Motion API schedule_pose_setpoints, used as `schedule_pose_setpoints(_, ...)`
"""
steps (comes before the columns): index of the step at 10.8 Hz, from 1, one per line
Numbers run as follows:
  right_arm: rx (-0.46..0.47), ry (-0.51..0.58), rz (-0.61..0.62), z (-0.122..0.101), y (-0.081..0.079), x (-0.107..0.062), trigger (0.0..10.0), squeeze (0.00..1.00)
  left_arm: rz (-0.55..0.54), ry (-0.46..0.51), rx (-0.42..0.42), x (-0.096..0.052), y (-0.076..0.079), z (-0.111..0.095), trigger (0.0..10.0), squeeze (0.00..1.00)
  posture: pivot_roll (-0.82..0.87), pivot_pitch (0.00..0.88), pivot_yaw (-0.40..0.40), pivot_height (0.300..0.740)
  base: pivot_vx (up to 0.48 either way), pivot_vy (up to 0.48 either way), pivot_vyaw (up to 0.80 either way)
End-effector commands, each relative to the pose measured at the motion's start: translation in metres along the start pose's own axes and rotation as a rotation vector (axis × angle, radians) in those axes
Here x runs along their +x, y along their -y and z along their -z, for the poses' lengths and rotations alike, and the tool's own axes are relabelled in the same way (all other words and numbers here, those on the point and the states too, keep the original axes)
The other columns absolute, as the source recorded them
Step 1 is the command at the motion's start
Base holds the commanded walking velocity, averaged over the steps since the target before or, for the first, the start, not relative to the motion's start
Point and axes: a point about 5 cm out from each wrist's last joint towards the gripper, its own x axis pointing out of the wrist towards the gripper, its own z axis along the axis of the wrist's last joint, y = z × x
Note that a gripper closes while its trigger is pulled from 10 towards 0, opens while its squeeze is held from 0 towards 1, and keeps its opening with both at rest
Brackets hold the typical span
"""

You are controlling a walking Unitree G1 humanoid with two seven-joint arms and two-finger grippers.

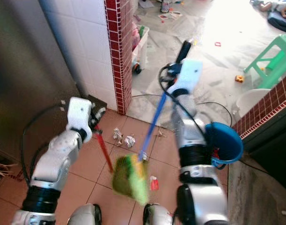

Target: Sweep floor

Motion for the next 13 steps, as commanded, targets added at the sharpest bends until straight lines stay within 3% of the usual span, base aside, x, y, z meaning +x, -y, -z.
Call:
schedule_pose_setpoints(1, -0.062, 0.110, -0.011, -0.024, 0.000, 0.007, 10.0, 0.00, 0.003, 0.076, 0.039, -0.003, -0.001, -0.021, 10.0, 0.00, 0.01, 0.036, -0.046, 0.740, 0.000, 0.000, 0.00)
schedule_pose_setpoints(3, -0.192, 0.142, 0.004, -0.027, 0.011, 0.007, 10.0, 0.00, -0.002, 0.078, 0.057, -0.010, -0.005, -0.024, 10.0, 0.00, 0.02, 0.040, -0.047, 0.740, 0.000, 0.000, 0.00)
schedule_pose_setpoints(5, -0.315, 0.094, 0.048, -0.014, 0.019, 0.003, 10.0, 0.00, 0.000, -0.027, 0.032, -0.012, -0.001, 0.006, 10.0, 0.00, 0.01, 0.042, -0.050, 0.740, 0.000, 0.000, 0.00)
schedule_pose_setpoints(8, -0.381, -0.098, 0.047, 0.018, 0.024, -0.002, 10.0, 0.00, 0.046, -0.142, 0.005, -0.004, 0.014, 0.031, 10.0, 0.00, 0.01, 0.045, -0.051, 0.740, 0.000, 0.000, 0.00)
schedule_pose_setpoints(9, -0.334, -0.170, 0.039, 0.028, 0.024, -0.002, 10.0, 0.00, 0.055, -0.153, 0.007, 0.001, 0.018, 0.036, 10.0, 0.00, 0.00, 0.044, -0.047, 0.740, 0.000, 0.000, 0.00)
schedule_pose_setpoints(11, -0.131, -0.233, 0.041, 0.036, 0.019, -0.002, 10.0, 0.00, 0.063, -0.178, 0.003, 0.006, 0.023, 0.046, 10.0, 0.00, -0.01, 0.040, -0.045, 0.740, 0.000, 0.000, 0.00)
schedule_pose_setpoints(13, 0.046, -0.214, -0.047, 0.029, 0.003, 0.001, 10.0, 0.00, 0.077, -0.187, 0.003, 0.008, 0.028, 0.050, 10.0, 0.00, -0.02, 0.031, -0.045, 0.740, 0.000, 0.000, 0.00)
